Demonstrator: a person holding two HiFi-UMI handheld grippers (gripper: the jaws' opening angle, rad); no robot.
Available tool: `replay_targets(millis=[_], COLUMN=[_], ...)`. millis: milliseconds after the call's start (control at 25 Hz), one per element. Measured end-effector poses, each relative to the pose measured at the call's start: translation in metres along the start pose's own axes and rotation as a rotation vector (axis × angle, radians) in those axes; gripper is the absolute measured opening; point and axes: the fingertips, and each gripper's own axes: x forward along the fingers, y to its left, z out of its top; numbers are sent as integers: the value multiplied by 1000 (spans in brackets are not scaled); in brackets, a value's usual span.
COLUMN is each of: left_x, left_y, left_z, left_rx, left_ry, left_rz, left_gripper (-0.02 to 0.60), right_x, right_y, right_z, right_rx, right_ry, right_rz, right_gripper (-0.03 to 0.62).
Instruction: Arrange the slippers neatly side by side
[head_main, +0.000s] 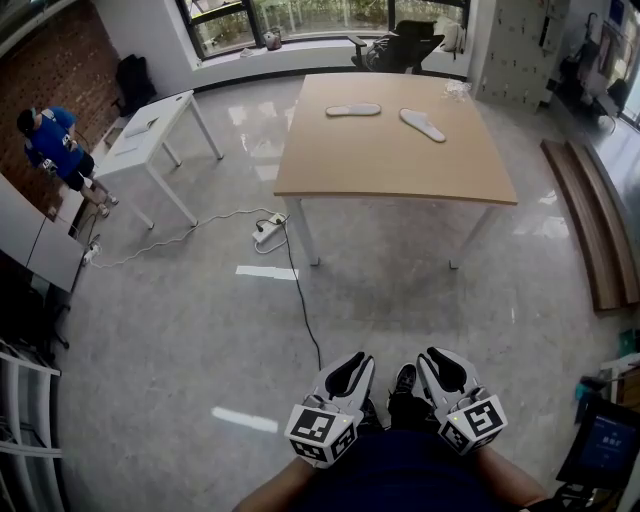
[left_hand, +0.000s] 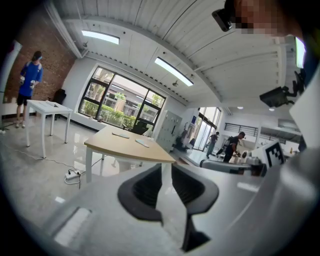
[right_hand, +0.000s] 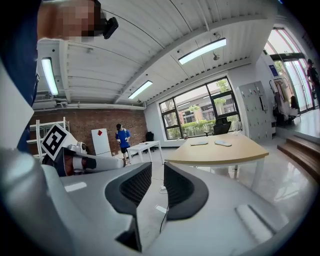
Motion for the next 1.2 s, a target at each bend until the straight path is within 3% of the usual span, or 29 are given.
replay_targets(millis=[520, 1200], left_x=[46, 178], left_y=[46, 56], left_z=[30, 84], left_rx=[24, 77], left_ry=[-3, 9], left_rz=[71, 111], left_gripper=[54, 54], right_x=[69, 144], right_y=[-28, -144], right_z=[17, 76], right_rx=[38, 73], right_ry=[-21, -75], right_rz=[67, 128], right_gripper=[75, 64])
